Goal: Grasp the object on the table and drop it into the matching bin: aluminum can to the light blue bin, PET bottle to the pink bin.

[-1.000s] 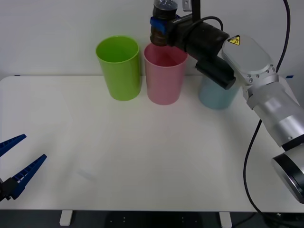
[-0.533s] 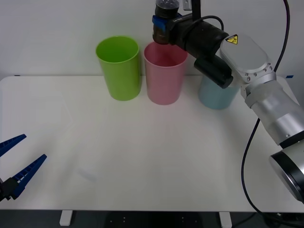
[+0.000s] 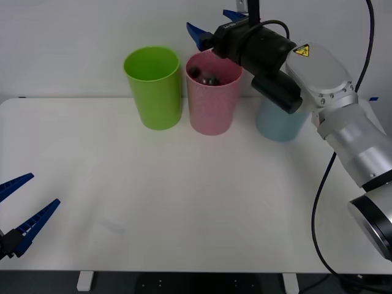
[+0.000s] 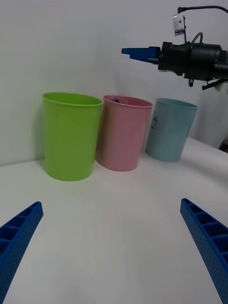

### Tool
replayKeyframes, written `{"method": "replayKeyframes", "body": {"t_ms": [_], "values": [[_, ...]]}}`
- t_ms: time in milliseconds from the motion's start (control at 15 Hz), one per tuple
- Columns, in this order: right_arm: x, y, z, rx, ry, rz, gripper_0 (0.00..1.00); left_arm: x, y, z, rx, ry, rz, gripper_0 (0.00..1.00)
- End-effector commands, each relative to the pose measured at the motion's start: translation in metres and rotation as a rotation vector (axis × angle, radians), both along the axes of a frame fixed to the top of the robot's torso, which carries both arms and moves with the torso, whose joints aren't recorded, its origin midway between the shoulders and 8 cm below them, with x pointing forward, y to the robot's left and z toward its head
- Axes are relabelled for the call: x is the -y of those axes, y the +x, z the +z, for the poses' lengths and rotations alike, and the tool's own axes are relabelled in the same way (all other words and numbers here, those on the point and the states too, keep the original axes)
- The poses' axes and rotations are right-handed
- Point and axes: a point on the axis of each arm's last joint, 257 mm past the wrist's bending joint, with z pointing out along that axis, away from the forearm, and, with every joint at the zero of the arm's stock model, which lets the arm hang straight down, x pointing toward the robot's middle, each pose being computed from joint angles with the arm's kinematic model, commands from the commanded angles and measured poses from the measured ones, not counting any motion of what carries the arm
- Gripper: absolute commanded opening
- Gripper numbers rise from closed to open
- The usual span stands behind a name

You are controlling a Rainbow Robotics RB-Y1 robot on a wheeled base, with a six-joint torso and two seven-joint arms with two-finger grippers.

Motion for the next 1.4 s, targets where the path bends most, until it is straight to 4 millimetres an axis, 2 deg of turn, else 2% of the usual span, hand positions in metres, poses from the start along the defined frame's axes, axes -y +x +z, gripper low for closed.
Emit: {"method": "replayKeyframes", "body": {"t_ms": [67, 400, 933, 1400], "values": [[0.011, -0.019, -0.002, 0.022, 0.019, 0.019, 1.0, 0.0, 0.0, 0.0, 0.0, 0.0, 0.0, 1.0], [0.038, -0.066, -0.005, 0.061, 0.026, 0.06, 1.0, 0.0, 0.0, 0.0, 0.0, 0.0, 0.0, 1.0], [0.083, -0.144, -0.027, 0.047, -0.007, 0.149, 1.0, 0.0, 0.0, 0.0, 0.0, 0.0, 0.0, 1.0], [0.132, -0.189, -0.052, 0.093, -0.114, 0.206, 1.0, 0.0, 0.0, 0.0, 0.0, 0.0, 0.0, 1.0]]}}
